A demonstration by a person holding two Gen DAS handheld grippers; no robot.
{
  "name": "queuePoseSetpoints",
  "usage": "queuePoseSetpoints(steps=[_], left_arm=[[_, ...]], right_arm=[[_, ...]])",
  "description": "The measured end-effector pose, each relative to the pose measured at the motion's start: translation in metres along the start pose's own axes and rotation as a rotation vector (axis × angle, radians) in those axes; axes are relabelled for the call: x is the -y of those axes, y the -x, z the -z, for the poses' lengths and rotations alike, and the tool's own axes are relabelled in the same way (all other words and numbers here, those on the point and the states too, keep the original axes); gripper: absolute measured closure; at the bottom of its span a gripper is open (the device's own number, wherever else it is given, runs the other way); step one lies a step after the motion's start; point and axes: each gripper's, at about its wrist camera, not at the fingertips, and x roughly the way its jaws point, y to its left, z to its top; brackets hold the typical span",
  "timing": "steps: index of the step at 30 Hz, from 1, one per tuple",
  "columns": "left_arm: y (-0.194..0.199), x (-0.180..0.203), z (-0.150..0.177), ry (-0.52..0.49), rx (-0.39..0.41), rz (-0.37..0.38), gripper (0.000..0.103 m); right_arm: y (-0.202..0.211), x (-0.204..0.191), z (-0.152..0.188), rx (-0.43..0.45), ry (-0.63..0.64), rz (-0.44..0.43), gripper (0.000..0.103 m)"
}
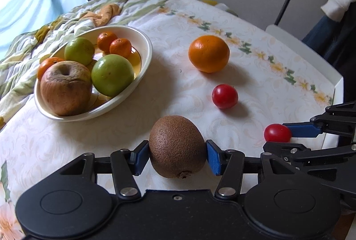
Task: Organize fruits
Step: 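Grasp the kiwi with the left gripper while the right gripper grasps the cherry tomato, then carry the kiwi into the white bowl and open the left gripper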
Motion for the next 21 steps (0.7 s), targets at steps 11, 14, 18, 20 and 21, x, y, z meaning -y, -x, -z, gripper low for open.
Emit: queuePoseSetpoints(steps=[11, 14, 18, 20, 21], left_arm=[[0.047, 0.006, -0.004, 0.090, 0.099, 0.015, 0.045], [0.062, 0.007, -0.007, 0.123, 0.126, 0.018, 0.045], [0.081, 0.005, -0.010, 0.164, 0.162, 0.011, 0.045], [0.089, 0.003, -0.013, 0.180, 0.177, 0.003, 0.045], [0.093, 0.002, -0.014, 0.189, 0.186, 0.000, 0.045]], right_arm=[[0.025, 0.001, -0.010, 0.032, 0.008, -0.013, 0.057], [0.035, 0.003, -0.016, 0.039, -0.002, -0.020, 0.057], [0.051, 0.006, -0.026, 0.056, 0.014, -0.019, 0.057], [0.058, 0.009, -0.033, 0.065, 0.023, -0.018, 0.057], [0.062, 0.011, -0.036, 0.070, 0.025, -0.019, 0.057]])
